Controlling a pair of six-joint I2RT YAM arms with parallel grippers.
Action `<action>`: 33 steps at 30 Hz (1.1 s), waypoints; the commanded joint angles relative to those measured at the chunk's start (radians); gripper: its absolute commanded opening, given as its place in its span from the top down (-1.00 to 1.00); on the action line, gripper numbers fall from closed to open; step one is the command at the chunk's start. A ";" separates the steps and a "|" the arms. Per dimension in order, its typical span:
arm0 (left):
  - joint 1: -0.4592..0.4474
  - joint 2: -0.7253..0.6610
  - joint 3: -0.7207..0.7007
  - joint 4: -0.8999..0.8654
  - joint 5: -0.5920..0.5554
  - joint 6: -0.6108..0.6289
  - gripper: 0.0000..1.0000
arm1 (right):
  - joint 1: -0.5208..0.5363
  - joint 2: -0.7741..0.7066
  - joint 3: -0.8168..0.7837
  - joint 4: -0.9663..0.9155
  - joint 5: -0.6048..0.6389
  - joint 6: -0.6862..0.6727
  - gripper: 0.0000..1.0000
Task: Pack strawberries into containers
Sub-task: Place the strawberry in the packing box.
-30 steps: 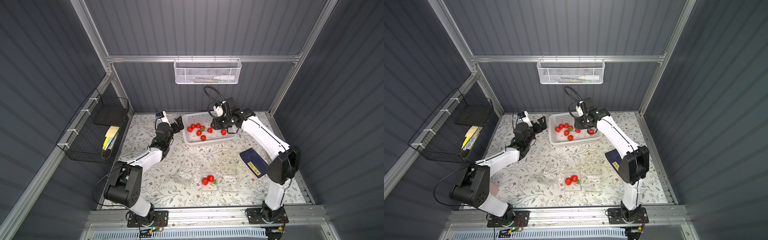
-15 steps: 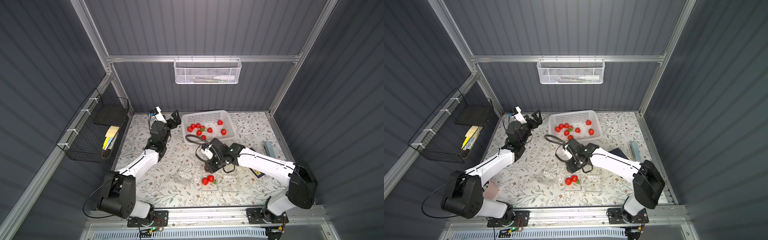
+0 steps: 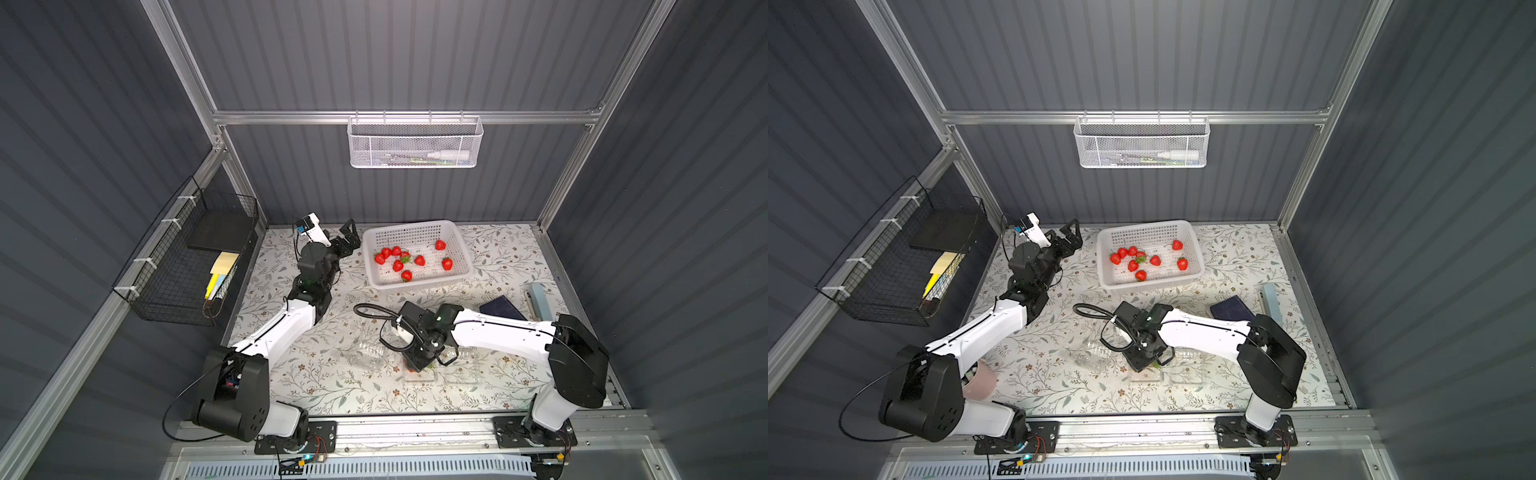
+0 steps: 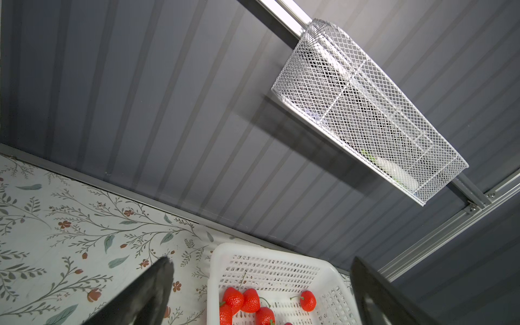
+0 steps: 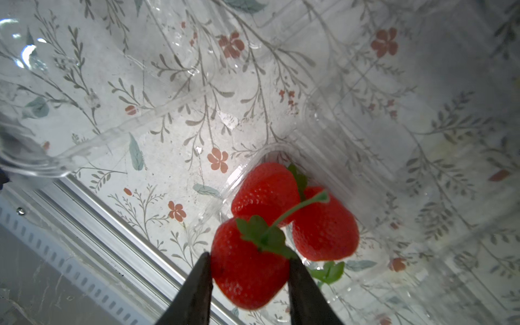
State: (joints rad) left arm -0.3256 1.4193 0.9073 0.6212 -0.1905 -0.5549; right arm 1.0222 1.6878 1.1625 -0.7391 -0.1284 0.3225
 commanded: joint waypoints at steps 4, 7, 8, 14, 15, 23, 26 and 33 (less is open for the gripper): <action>0.005 0.010 0.005 -0.012 0.003 -0.009 -0.99 | 0.007 0.016 -0.030 -0.041 -0.031 0.017 0.44; 0.005 0.017 0.010 -0.012 0.003 -0.008 -1.00 | 0.009 0.013 -0.034 -0.043 -0.041 0.021 0.17; 0.005 0.019 0.009 -0.012 0.003 -0.009 -0.99 | 0.009 0.009 -0.032 -0.047 -0.036 0.019 0.06; 0.006 0.038 0.018 -0.018 0.010 -0.010 -0.99 | 0.009 0.001 -0.023 -0.065 -0.030 0.022 -0.33; 0.007 0.039 0.019 -0.018 0.008 -0.008 -1.00 | 0.009 0.001 -0.022 -0.068 -0.025 0.022 -0.36; 0.007 0.040 0.014 -0.018 -0.004 -0.010 -0.99 | -0.024 -0.086 0.060 -0.117 0.037 -0.023 -0.33; 0.007 0.043 0.010 -0.018 -0.009 -0.010 -0.99 | -0.101 -0.126 0.133 -0.118 0.048 -0.077 -0.33; 0.008 0.097 0.019 -0.062 -0.036 -0.013 -0.94 | -0.334 -0.046 0.317 0.056 0.124 -0.176 -0.25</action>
State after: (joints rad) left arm -0.3256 1.4742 0.9081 0.6025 -0.2070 -0.5621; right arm 0.7486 1.5826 1.4261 -0.7635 -0.0654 0.2111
